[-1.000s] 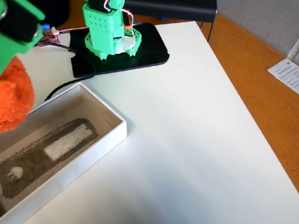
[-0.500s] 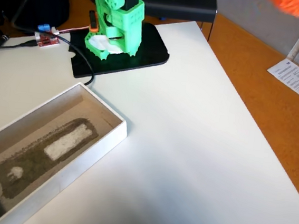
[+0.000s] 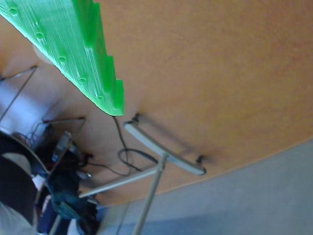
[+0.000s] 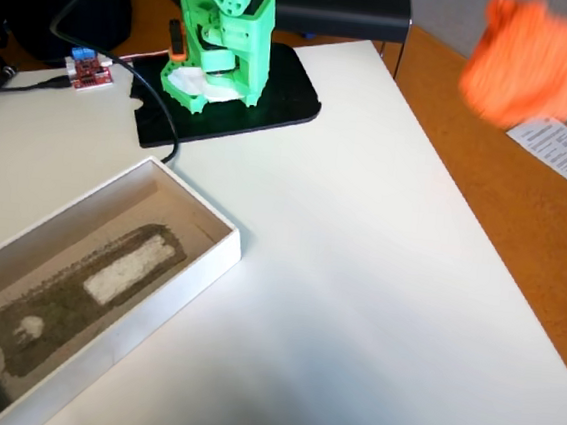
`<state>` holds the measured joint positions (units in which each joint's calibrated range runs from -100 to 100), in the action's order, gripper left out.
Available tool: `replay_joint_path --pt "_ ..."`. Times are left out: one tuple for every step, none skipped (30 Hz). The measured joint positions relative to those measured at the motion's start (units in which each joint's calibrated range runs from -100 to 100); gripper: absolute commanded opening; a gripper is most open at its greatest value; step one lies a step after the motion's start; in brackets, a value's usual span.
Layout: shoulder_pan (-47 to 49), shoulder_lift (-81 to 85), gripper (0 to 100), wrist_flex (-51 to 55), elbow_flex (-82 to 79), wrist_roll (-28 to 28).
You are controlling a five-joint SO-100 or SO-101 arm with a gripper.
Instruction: Remove orange objects from table
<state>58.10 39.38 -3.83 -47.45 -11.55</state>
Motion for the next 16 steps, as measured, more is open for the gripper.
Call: replay_joint_path --pt "-0.3 -0.4 52 0.3 0.8 0.2" --pt "-0.7 -0.4 52 0.4 1.5 0.5" --pt "-1.1 -0.4 52 0.4 1.9 0.7" --pt "-1.5 -0.4 52 0.5 2.1 1.1" --pt "-1.9 -0.4 52 0.9 2.2 1.5" --pt "-2.4 -0.4 52 1.4 2.2 2.1" --pt "-3.0 -0.4 52 2.1 2.2 2.8" --pt "-3.7 -0.3 52 2.9 2.2 3.6" --pt "-4.8 0.4 52 4.4 2.2 4.4" --pt "-6.1 1.3 52 6.2 2.2 5.0" --pt "-7.8 3.0 52 8.2 1.0 5.5" --pt "-9.8 5.0 52 10.2 -0.8 6.4" --pt "-12.1 7.2 52 12.4 -3.6 6.9" --pt "-14.8 9.8 52 15.0 -6.8 6.8" --pt "-17.5 13.0 52 18.4 -10.8 5.9" --pt "-20.5 16.4 52 21.8 -14.7 5.1"
